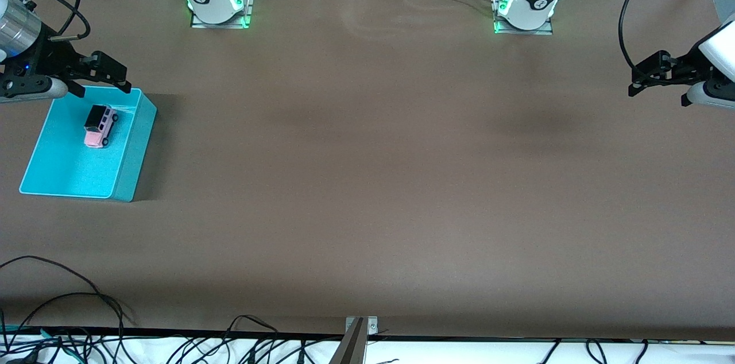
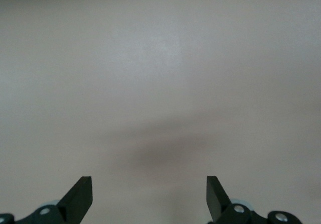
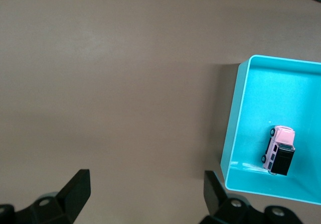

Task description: Wind and store pink jeep toy

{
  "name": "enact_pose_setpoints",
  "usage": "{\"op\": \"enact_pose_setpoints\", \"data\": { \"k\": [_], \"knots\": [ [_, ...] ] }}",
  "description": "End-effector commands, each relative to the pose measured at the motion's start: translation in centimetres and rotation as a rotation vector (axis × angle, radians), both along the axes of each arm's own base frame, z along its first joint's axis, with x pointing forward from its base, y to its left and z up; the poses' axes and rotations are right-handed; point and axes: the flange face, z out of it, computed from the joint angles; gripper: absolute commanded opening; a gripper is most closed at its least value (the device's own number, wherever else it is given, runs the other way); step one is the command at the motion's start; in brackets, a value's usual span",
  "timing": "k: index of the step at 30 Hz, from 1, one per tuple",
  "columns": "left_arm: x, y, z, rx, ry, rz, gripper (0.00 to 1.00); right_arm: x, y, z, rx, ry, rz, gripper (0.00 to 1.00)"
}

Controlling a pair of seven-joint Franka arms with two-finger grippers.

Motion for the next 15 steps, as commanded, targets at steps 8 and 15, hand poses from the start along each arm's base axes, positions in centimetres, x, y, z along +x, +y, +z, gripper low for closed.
{"op": "enact_pose_setpoints", "data": {
  "k": [8,15],
  "knots": [
    [0.27,0.21,0.58,-0.011,-0.001,0.004,1.00,0.30,-0.36,0.94,-0.021,-0.015,0.022,1.00],
    [0.27,0.21,0.58,-0.011,-0.001,0.004,1.00,0.34,-0.08,1.55,-0.020,-0.028,0.021,1.00]
  ]
}}
